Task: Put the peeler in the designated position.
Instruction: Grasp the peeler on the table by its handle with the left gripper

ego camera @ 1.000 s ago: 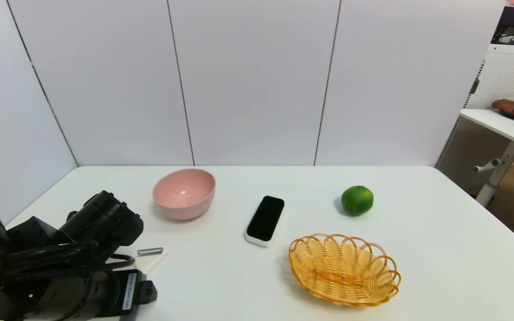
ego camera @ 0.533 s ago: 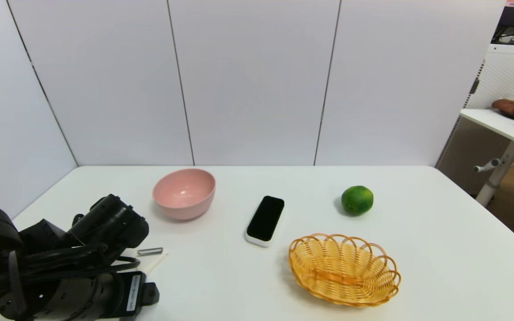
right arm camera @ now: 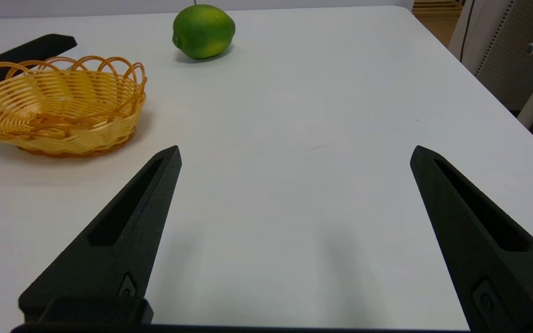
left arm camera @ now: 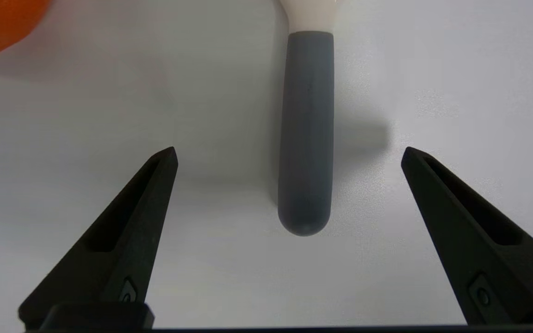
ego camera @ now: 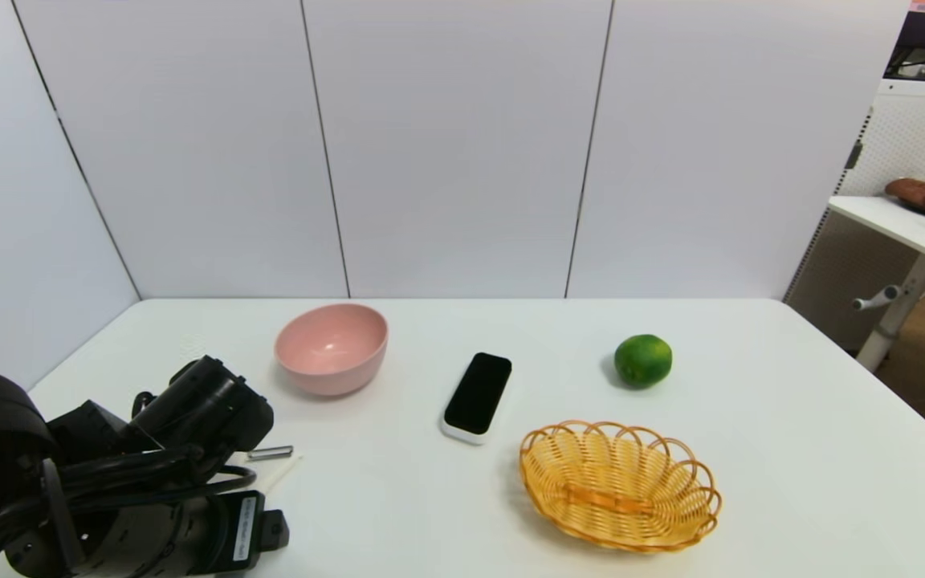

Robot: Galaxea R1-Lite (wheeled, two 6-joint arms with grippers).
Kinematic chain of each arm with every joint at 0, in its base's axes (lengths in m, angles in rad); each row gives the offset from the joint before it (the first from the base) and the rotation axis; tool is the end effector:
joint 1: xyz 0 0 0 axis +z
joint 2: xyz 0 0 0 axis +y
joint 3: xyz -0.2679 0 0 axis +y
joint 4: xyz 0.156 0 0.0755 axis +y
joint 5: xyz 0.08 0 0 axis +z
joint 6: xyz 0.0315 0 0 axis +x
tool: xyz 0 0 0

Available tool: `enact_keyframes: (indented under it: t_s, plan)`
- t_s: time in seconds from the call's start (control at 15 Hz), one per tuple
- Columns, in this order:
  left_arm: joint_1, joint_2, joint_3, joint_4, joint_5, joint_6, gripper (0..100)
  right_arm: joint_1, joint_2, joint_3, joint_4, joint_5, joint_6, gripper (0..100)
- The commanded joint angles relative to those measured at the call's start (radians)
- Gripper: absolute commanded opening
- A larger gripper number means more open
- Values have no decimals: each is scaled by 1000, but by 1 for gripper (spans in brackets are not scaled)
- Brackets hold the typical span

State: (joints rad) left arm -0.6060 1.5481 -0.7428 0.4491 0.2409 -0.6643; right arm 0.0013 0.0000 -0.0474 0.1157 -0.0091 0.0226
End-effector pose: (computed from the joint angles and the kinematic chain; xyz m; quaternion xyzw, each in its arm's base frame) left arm 0.1612 -0.1025 0.1026 -0.0317 0.5537 0.0355 0.8313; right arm -0.0044 -0.0003 0.0752 0.0111 0.0341 -0.0043 0.9993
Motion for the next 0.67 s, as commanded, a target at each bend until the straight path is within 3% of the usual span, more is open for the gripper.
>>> enact_keyframes:
  t_s: [0.07, 0.67]
  plan:
    - [0, -5, 20, 2, 2, -8, 100, 0, 2, 0, 1, 0, -1, 100]
    - [9, -2, 23, -35, -35, -43, 100, 0, 2, 0, 1, 0, -1, 100]
